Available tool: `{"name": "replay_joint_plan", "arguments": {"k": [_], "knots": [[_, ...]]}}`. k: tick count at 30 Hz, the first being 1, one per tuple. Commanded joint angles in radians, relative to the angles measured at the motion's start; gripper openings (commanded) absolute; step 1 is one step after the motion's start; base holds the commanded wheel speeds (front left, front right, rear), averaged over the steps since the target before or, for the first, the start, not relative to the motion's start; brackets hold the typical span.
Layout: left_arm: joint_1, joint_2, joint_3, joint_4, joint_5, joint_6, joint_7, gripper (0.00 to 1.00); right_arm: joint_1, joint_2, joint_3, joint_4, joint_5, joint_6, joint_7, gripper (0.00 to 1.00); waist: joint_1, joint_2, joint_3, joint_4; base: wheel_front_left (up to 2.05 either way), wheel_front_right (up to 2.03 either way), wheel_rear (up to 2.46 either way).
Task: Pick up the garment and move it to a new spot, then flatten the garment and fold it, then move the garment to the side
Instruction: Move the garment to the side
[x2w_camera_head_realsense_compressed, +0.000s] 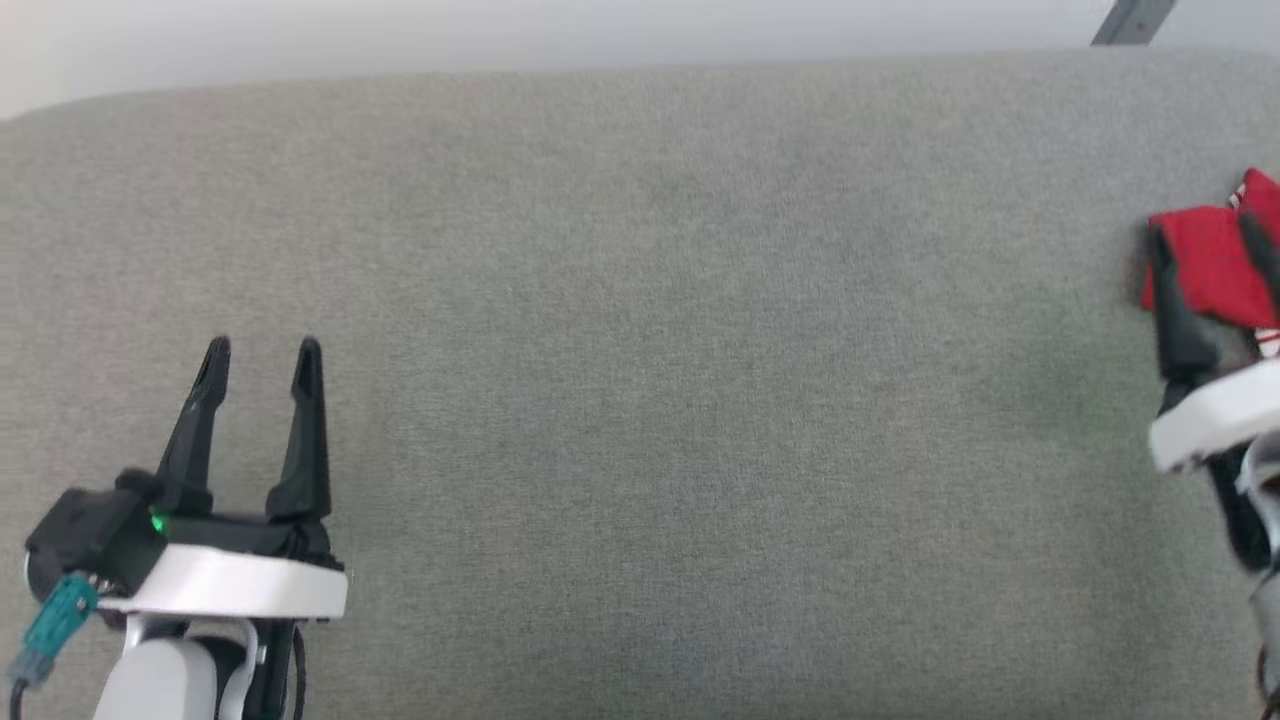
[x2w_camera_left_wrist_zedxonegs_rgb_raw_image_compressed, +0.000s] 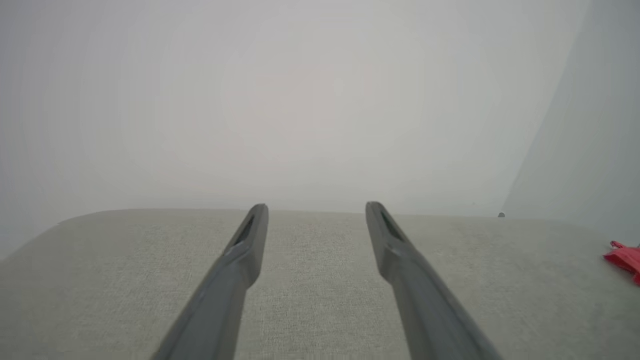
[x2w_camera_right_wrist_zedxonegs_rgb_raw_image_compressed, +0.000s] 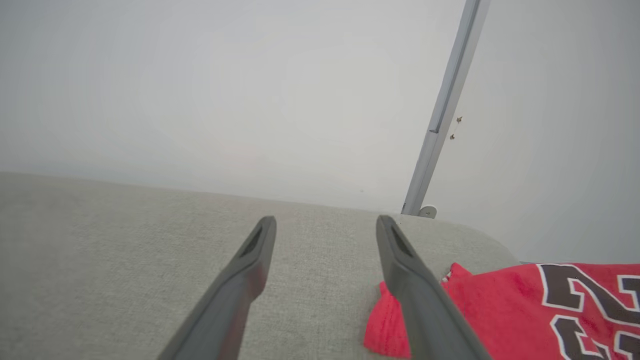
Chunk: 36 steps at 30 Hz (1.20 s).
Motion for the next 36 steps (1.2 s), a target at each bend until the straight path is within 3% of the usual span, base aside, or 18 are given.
{"name": "replay_joint_plan", "arguments": {"k": [1,15,36], "knots": [[0.018,-0.003,0.011,-0.004,0.010,-0.004,-0.005,1.00,0.031,0.017,-0.012,-0.017,-0.006,-0.001,-0.007,1.00,0.0000,0.0000,-0.018,0.009,0.00,0.00,0.00],[0.179,-0.053,0.139,-0.038,0.069,-0.004,-0.005,1.00,0.333,0.177,-0.115,-0.275,-0.082,-0.001,-0.008,1.00,0.0000,0.0000,-0.095,0.012,0.00,0.00,0.00],[0.318,-0.110,0.175,-0.074,0.076,-0.003,-0.005,1.00,0.550,0.284,-0.181,-0.380,-0.086,-0.001,-0.009,1.00,0.0000,0.0000,-0.186,0.049,0.00,0.00,0.00]]}}
